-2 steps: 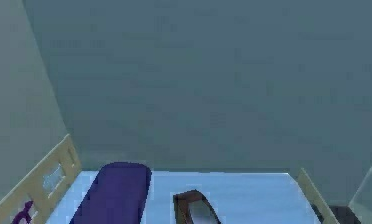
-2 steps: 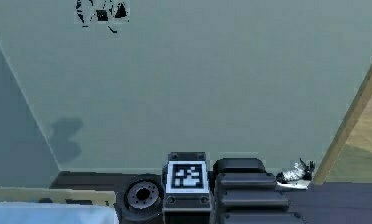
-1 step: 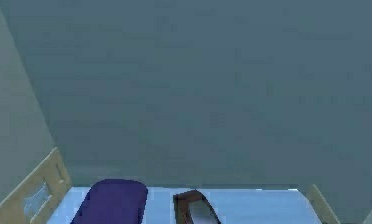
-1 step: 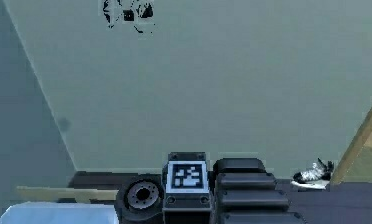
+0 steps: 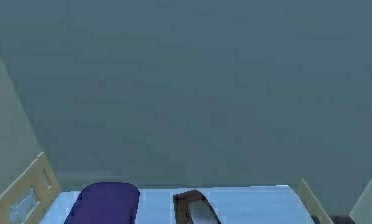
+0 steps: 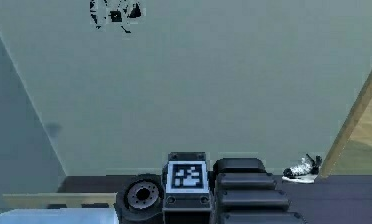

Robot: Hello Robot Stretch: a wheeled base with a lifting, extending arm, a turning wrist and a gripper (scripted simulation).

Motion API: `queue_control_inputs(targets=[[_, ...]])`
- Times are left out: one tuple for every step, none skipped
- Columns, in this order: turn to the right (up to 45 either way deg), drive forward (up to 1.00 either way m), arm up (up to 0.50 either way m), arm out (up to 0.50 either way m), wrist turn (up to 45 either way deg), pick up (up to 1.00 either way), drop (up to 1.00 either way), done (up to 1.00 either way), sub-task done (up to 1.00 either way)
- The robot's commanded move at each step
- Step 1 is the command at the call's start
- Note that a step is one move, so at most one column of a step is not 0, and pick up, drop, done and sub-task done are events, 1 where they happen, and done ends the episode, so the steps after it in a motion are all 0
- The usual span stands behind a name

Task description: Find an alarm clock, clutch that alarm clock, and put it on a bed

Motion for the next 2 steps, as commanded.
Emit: queue_control_inputs(targets=[[12.0, 0.00, 0.00, 0.00, 0.0, 0.00, 0.00, 0.00, 0.00], [-15.0, 0.00, 0.00, 0.00, 0.0, 0.00, 0.00, 0.00, 0.00]])
